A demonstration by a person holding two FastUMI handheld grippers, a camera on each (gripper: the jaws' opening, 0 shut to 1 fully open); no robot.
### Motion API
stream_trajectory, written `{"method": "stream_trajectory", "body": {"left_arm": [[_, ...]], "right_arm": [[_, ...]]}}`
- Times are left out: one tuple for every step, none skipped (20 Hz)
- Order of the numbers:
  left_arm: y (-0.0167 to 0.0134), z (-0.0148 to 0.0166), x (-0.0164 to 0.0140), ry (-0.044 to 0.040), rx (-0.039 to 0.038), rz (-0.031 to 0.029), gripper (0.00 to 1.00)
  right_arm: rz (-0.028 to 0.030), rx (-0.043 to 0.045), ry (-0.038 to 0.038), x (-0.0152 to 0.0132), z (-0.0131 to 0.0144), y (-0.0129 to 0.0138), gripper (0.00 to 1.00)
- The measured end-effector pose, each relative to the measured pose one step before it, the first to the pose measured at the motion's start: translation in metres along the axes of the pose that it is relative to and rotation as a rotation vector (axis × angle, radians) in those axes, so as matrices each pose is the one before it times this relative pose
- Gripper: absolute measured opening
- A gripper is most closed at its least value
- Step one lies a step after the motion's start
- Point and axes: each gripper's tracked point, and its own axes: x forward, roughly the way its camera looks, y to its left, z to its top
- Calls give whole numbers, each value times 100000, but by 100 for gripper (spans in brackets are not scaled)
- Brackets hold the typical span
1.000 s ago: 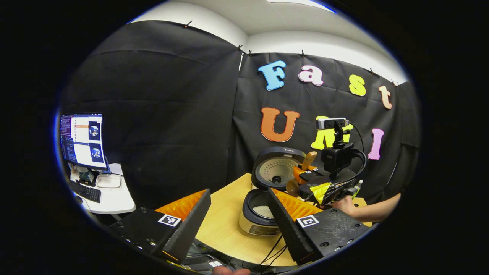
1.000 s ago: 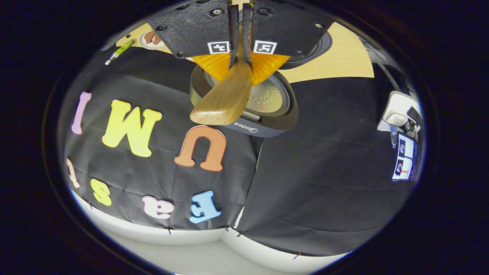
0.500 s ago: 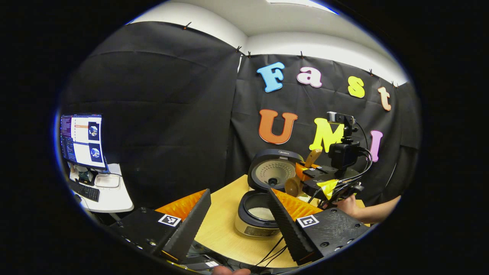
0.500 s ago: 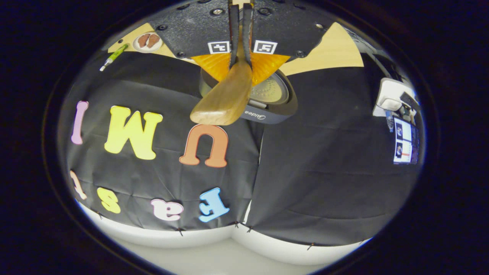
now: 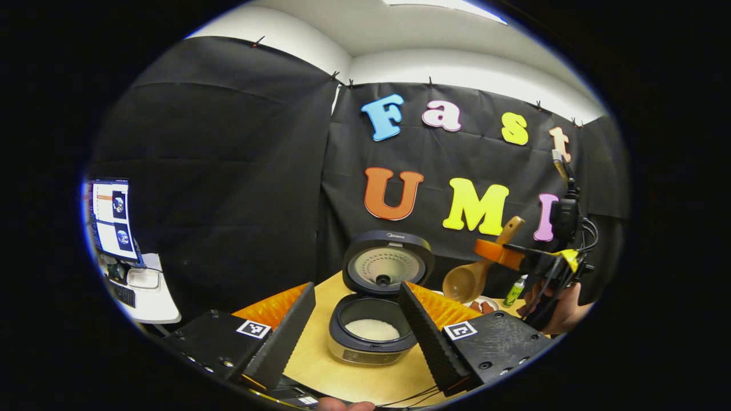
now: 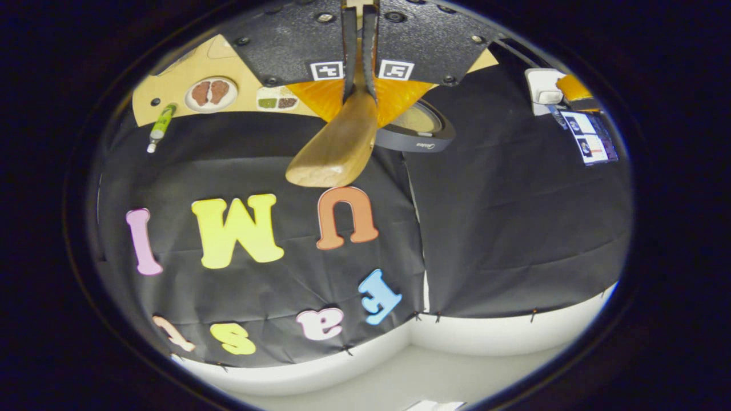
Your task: Close the left gripper, press the button to open the rice cooker; take a wooden spoon from the chopstick holder with the right hand, scoop a spoonful of rice and pour it into the rice cooker, then put the wooden spoon back into the chopstick holder.
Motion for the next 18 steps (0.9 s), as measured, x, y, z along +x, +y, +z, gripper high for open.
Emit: {"method": "stream_trajectory", "body": {"left_arm": [[-513, 63, 521, -133, 307, -1180, 95], [-653, 52, 538, -41, 388, -1306, 95], [-547, 182, 547, -455, 304, -1284, 95], [-471, 237, 555, -979, 280, -1036, 95], [-670, 307, 429, -1001, 40, -1355, 95], [-687, 247, 414, -780, -141, -1489, 95], [-599, -2, 353, -214, -115, -1702, 94], [-687, 37, 314, -652, -80, -1755, 94], [-671, -64, 277, -472, 9, -1880, 95], [-624, -173, 347, 165, -274, -1683, 94], [-691, -268, 458, 256, -340, -1826, 95], [-618, -301, 450, 797, -453, -1581, 94], [-695, -371, 637, 1206, -405, -1466, 95], [-522, -281, 560, 1184, -92, -1178, 95], [-313, -264, 340, 1161, 1, -779, 95], [-482, 293, 560, 47, 40, -545, 95], [-330, 88, 176, -421, 297, -365, 95], [-221, -4, 229, -477, 491, 34, 95]], "right_arm": [[-1558, 1527, 432, -1054, 209, -1062, 9], [-2015, 1638, -4, -1064, 384, -1274, 9], [-2174, 1350, 211, -981, 306, -1325, 9], [-2653, 1371, -102, -1060, 386, -1774, 9], [-2916, 1171, -461, -831, 314, -1612, 13], [-4063, 872, -399, -920, 321, -2058, 9], [-4402, 907, -447, -828, 357, -2187, 9], [-4138, 1487, -333, -801, 263, -2116, 10], [-4439, 1820, -245, -748, 261, -2151, 9], [-4393, 1154, 50, -627, 134, -2224, 9], [-4918, 772, 207, -543, -8, -2336, 9], [-4635, 1203, 39, -257, 117, -2498, 9], [-3513, 1272, 393, -333, -11, -1770, 9], [-3463, 888, 78, -539, -48, -2163, 9], [-3465, -27, -38, -222, 41, -1841, 9], [-3069, -11, 337, 42, -235, -1962, 9], [-2566, 321, 902, 183, -218, -1523, 9], [-2274, 873, 1126, 230, -349, -1463, 9]]}}
